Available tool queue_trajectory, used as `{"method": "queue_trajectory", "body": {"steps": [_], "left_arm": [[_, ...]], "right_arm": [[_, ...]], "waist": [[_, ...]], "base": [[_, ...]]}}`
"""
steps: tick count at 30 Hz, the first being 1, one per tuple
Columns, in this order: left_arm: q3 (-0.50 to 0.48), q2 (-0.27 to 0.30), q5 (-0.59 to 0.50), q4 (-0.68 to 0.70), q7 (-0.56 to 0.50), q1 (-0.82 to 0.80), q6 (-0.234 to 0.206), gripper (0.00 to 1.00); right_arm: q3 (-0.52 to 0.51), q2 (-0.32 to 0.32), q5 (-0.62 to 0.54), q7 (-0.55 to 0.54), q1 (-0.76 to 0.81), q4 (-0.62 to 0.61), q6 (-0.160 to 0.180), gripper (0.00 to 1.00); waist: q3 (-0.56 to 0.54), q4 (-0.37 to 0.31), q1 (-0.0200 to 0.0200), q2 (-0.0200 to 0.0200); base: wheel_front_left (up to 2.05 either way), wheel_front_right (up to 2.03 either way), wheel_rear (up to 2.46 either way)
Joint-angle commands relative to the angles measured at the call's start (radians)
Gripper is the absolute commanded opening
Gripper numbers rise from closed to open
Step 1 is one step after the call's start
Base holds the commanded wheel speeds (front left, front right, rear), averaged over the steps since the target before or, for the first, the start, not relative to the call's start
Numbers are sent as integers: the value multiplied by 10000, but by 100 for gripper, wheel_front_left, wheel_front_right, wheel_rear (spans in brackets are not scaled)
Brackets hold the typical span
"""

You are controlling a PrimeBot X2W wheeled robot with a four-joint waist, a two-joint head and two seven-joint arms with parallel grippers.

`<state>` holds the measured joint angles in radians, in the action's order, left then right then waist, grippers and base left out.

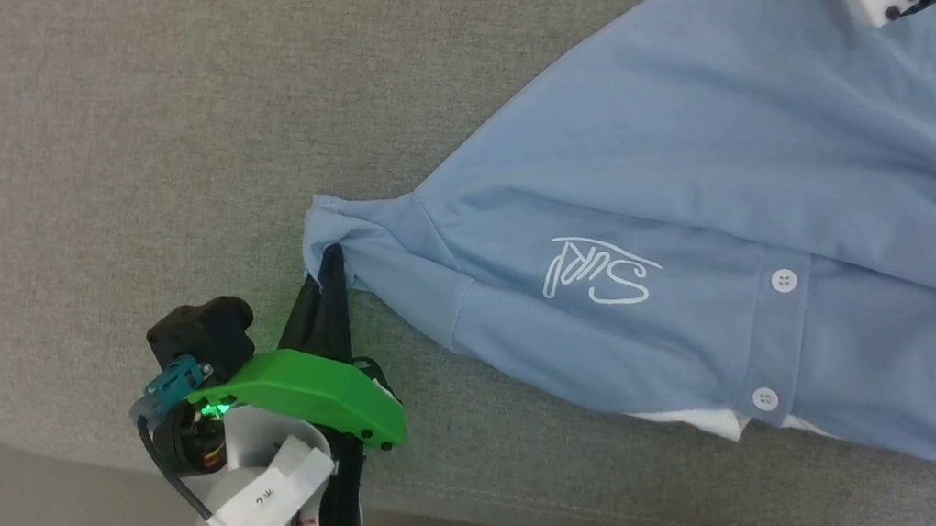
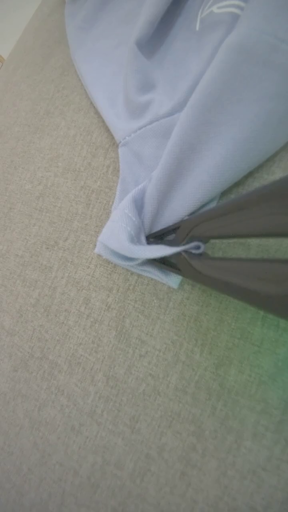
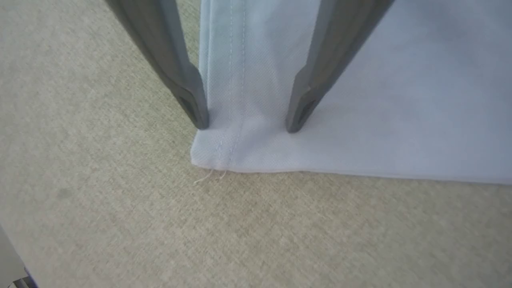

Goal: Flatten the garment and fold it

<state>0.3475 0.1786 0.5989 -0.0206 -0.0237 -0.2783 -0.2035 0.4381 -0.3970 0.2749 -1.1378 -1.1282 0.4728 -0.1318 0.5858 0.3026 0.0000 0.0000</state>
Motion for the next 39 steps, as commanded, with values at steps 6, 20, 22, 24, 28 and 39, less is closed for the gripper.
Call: {"method": "queue_trajectory", "body": {"steps": [6, 20, 22, 24, 28, 39], "left_arm": [[-62, 138, 52, -267, -37, -53, -73, 0], [-314, 807, 99, -386, -345, 730, -351, 0], [-366, 906, 124, -330, -413, 939, -432, 0], [-391, 973, 153, -250, -478, 1131, -499, 0], [-457, 1061, 248, -134, -574, 1463, -605, 0], [-693, 710, 983, -205, -403, 1879, -434, 0]], "right_arm": [[-296, -11, 331, -53, 574, 43, 11, 0], [-2955, 297, 2141, 3759, 2816, -1806, 11, 0], [-3387, 230, 2472, 3943, 3794, -2340, 11, 0], [-3827, 218, 2741, 3989, 4822, -2863, 11, 0], [-4491, 411, 3172, 3707, 6908, -3747, 11, 0], [-5481, 1626, 3522, 2909, 10183, -4943, 11, 0]], "waist": [[-338, -308, 0, 0], [-3118, -2020, 0, 0], [-3505, -2349, 0, 0], [-3799, -2605, 0, 0], [-4183, -3097, 0, 0], [-4718, -3471, 0, 0]], "base": [[0, 0, 0], [0, 0, 0], [0, 0, 0], [0, 0, 0], [0, 0, 0], [0, 0, 0]]}}
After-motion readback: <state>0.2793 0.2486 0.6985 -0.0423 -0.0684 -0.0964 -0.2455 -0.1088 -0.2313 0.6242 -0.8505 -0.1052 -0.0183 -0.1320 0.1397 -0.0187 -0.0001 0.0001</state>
